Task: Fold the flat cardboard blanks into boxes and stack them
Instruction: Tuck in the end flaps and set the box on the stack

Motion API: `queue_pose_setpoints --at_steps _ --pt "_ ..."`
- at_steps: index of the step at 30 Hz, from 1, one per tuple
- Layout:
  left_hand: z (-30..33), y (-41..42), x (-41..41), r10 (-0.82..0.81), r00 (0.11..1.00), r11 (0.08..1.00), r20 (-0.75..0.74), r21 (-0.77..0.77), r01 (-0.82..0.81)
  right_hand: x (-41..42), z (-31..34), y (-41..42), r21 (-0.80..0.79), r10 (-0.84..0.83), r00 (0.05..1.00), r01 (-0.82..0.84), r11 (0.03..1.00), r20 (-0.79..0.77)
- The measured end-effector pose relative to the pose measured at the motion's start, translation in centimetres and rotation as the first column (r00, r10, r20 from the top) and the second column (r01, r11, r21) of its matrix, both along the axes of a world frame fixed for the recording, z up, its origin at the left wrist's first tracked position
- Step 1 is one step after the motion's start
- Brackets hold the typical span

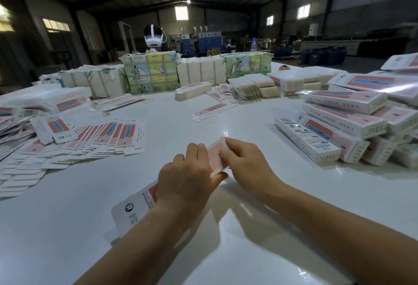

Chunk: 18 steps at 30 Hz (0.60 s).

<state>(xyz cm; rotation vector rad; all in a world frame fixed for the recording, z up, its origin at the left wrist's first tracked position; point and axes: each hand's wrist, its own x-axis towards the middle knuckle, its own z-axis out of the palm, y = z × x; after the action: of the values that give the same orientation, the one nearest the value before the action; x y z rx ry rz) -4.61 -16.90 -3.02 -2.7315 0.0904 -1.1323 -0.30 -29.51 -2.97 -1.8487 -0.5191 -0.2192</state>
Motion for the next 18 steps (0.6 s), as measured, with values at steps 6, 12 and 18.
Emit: queue_pose_setpoints --at_steps 6,12,18 --pt "-0.1 -0.7 0.0 0.0 0.999 1.0 -0.033 0.004 0.0 0.0 -0.4 0.2 0.001 -0.061 0.998 0.061 0.998 0.013" --pt "0.3 -0.4 0.1 0.004 0.993 1.0 -0.114 -0.022 -0.006 0.0 -0.4 0.6 -0.036 -0.062 0.998 0.063 0.997 0.024" --pt "0.7 1.0 0.4 0.021 0.991 0.996 -0.135 -0.088 -0.033 0.2 -0.4 0.4 0.012 -0.02 0.991 0.021 1.0 -0.129"
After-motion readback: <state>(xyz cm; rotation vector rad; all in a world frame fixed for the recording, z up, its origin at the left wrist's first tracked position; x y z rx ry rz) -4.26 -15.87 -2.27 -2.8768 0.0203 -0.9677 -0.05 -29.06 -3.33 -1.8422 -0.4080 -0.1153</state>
